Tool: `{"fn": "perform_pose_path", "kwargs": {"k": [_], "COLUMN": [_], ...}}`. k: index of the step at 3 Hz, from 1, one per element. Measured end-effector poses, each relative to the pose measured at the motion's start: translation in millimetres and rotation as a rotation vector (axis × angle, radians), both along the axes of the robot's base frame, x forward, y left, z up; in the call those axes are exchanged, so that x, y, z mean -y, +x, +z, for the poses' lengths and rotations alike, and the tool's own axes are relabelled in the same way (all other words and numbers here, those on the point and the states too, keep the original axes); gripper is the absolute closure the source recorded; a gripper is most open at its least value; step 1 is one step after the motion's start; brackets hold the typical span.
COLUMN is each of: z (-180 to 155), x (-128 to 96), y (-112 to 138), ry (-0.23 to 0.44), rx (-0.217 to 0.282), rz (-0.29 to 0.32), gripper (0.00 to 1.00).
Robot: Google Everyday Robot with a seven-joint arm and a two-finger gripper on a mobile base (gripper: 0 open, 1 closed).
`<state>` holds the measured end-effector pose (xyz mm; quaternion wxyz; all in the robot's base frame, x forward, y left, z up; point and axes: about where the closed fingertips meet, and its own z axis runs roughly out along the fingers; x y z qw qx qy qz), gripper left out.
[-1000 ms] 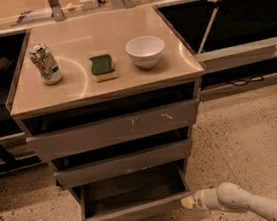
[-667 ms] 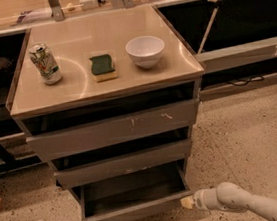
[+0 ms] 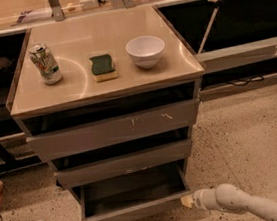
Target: Close bottom drawer
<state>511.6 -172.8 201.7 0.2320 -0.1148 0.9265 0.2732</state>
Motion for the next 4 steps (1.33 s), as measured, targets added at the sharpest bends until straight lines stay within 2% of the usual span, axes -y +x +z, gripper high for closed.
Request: {"fn": "perform_pose_path", "kwargs": {"k": [1, 2, 3, 4], "z": [-1.4, -1.5, -14.0, -20.8], "x": [6.9, 6.9, 6.8, 5.7], "y": [6.3, 6.3, 19.5, 43.5], "ry": [0.003, 0.004, 0.008, 0.009], "rx": [0.035, 0.035, 0.054, 0.089], "rz": [-0.02, -0.02, -0.057, -0.081], "gripper": [1.0, 1.0, 1.0, 1.0]}}
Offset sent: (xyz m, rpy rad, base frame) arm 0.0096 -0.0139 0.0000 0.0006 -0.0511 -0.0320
